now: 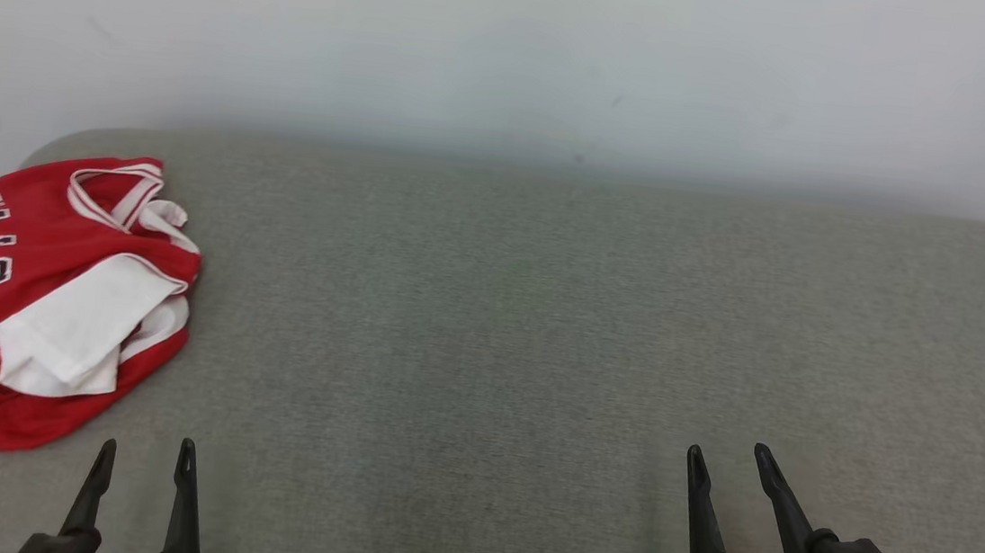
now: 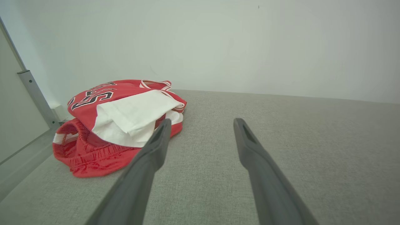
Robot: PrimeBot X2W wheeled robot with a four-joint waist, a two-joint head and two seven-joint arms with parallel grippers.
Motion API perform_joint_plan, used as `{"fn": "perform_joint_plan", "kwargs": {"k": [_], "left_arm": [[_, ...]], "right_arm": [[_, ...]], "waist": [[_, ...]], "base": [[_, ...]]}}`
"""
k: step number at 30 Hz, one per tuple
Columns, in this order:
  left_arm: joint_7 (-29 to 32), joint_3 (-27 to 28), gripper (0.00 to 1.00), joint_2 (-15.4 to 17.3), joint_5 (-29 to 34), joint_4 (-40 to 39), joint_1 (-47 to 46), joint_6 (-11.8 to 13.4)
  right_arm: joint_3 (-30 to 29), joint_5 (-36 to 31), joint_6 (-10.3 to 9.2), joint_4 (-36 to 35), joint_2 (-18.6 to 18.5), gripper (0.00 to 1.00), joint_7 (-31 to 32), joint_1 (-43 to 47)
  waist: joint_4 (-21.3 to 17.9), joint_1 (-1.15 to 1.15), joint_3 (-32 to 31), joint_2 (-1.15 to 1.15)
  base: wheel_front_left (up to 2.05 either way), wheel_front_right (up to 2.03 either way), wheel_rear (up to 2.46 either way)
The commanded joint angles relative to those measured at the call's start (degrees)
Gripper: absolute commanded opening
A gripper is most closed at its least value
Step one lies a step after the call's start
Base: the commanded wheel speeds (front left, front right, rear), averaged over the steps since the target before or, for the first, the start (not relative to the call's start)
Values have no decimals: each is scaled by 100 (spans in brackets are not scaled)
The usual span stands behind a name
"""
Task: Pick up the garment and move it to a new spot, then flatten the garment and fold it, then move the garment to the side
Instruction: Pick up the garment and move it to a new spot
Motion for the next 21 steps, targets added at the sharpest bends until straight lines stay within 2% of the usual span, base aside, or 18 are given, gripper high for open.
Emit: {"fn": "perform_joint_plan", "kwargs": {"k": [1,21], "left_arm": [[-20,23,100,3,7,23,4,-29],[-20,54,100,0,-130,-120,281,303]], "right_arm": [[16,24,-12,3,10,100,-6,45],[10,-44,-12,5,10,100,-6,127]], "waist": [[251,0,3,0],[1896,0,43,0]], "base": [[0,0,0],[0,0,0]]}}
